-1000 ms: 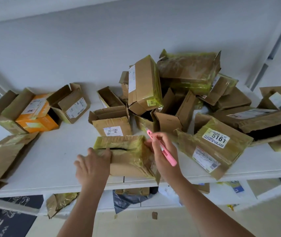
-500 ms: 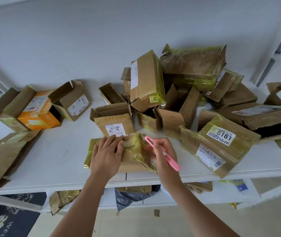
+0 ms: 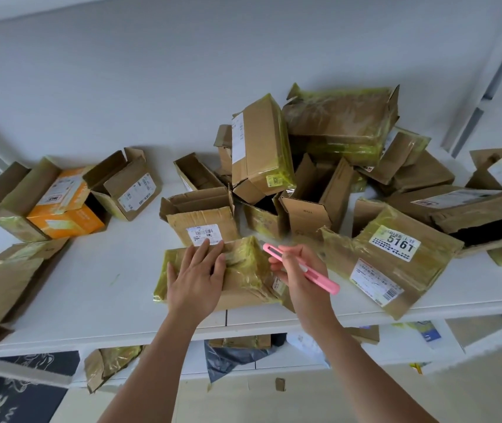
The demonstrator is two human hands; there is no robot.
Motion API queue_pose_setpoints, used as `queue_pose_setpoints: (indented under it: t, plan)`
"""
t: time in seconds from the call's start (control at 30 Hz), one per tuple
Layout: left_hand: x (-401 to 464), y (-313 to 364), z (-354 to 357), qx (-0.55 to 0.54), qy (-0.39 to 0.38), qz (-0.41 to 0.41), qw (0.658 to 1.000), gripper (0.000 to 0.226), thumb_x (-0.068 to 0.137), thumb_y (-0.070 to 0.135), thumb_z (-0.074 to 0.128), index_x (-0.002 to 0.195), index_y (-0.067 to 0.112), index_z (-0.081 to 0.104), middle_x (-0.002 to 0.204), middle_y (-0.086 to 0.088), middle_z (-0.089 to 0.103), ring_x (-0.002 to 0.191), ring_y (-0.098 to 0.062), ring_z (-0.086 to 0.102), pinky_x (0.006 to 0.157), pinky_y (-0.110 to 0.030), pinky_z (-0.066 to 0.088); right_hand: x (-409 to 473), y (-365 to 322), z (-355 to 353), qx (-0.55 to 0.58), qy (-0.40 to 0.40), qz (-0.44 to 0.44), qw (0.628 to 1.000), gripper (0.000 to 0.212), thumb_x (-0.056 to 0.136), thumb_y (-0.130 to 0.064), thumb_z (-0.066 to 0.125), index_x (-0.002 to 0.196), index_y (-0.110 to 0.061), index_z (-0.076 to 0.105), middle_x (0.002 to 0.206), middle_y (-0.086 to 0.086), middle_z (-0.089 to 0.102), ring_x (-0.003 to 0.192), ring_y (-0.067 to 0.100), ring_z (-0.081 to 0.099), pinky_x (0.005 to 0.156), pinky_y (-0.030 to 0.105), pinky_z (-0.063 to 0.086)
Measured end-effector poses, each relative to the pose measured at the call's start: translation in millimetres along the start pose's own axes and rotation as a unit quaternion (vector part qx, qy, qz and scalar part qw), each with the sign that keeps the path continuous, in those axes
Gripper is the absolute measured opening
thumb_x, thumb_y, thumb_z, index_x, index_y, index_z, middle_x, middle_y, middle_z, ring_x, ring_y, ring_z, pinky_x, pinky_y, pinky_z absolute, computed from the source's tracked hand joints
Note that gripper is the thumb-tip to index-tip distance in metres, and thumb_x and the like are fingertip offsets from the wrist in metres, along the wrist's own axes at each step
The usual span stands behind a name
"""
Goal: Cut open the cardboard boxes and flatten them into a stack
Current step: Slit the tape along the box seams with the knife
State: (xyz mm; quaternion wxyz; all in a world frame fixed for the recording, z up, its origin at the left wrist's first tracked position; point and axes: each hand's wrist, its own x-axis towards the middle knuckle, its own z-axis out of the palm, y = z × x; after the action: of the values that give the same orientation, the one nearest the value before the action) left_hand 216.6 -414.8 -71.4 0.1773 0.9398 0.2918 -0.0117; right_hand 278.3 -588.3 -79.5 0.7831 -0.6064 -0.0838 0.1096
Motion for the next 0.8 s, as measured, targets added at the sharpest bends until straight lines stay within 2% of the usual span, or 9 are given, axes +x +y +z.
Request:
queue_pose_setpoints:
  t: [0.1,0.17,0.23,0.3,0.37,0.47,0.53,0.67,0.8]
  plan:
    - [-3,0,-1,-0.001,0.001,0.004,1.0,0.048,0.103,0.052,0.012,0.151,0.052,0.018,0.164,0.019,0.008,0.152,-0.009,-0.004,0.122,-0.05,-0.007,-3,-2,3,-0.022,-0.014,-0.025,0.999,0.014,0.099,-0.005,0.052,0.091,-0.008,0.063,0.085,0.006,0.069,0.078,0.043,0.058,0.072,0.051,0.048]
    - [-5,0,0,-0.004,0.001,0.008,1.0,0.048,0.102,0.053,0.013,0.15,0.052,0.018,0.163,0.02,0.007,0.152,-0.009,-0.004,0.122,-0.05,-0.008,-3,-3,4,-0.044,-0.026,-0.045,0.998,0.014,0.1,-0.006,0.052,0.091,-0.007,0.063,0.085,0.006,0.068,0.08,0.047,0.053,0.068,0.044,0.046]
    - [-6,0,0,-0.006,0.003,0.011,1.0,0.049,0.102,0.054,0.011,0.15,0.053,0.018,0.163,0.02,0.006,0.152,-0.009,-0.005,0.122,-0.049,-0.008,-2,-3,3,-0.073,-0.045,-0.06,0.994,0.013,0.1,-0.006,0.052,0.092,-0.007,0.063,0.085,0.004,0.068,0.07,0.04,0.053,0.061,0.035,0.044]
    - [-6,0,1,-0.01,0.005,0.009,1.0,0.049,0.102,0.054,0.008,0.15,0.052,0.019,0.163,0.019,0.007,0.152,-0.009,-0.005,0.122,-0.049,-0.009,0,-4,0,-0.096,-0.063,-0.059,0.992,0.013,0.099,-0.004,0.053,0.091,-0.007,0.063,0.082,0.002,0.069,0.063,0.026,0.05,0.052,0.029,0.04]
    - [-5,1,0,-0.017,0.006,0.004,1.0,0.051,0.102,0.053,0.006,0.15,0.052,0.022,0.163,0.019,0.009,0.152,-0.008,-0.004,0.122,-0.049,-0.009,0,-5,-4,-0.1,-0.074,-0.048,0.991,0.013,0.098,-0.002,0.053,0.089,-0.005,0.062,0.079,0.005,0.067,0.066,0.025,0.052,0.055,0.034,0.042]
    - [-4,3,1,-0.024,0.007,-0.002,1.0,0.052,0.102,0.052,0.004,0.15,0.051,0.026,0.162,0.02,0.012,0.152,-0.007,-0.003,0.122,-0.049,-0.008,-2,-6,-10,-0.09,-0.084,-0.038,0.992,0.013,0.098,-0.001,0.052,0.087,0.001,0.059,0.081,0.011,0.067,0.075,0.046,0.057,0.066,0.053,0.049]
    - [-3,2,2,-0.022,0.011,-0.002,1.0,0.052,0.103,0.051,0.005,0.149,0.051,0.027,0.162,0.02,0.014,0.152,-0.007,-0.002,0.122,-0.049,-0.008,-6,-7,-14,-0.095,-0.09,-0.034,0.991,0.014,0.098,-0.001,0.052,0.085,0.002,0.057,0.081,0.01,0.068,0.08,0.05,0.056,0.07,0.062,0.05]
    - [0,3,2,-0.023,0.013,-0.007,1.0,0.051,0.103,0.05,0.005,0.149,0.051,0.029,0.162,0.021,0.015,0.152,-0.007,-0.001,0.122,-0.049,-0.008,-16,-8,-23,-0.101,-0.107,-0.038,0.988,0.017,0.095,-0.012,0.055,0.078,-0.008,0.054,0.077,0.015,0.064,0.076,0.052,0.053,0.06,0.048,0.046]
    - [-3,1,4,-0.016,0.016,0.0,1.0,0.05,0.103,0.049,0.007,0.149,0.052,0.027,0.162,0.021,0.014,0.151,-0.006,-0.001,0.122,-0.049,-0.007,-27,-11,-29,-0.108,-0.143,-0.034,0.983,0.015,0.09,-0.026,0.056,0.078,-0.017,0.056,0.081,0.018,0.063,0.079,0.057,0.054,0.065,0.065,0.048]
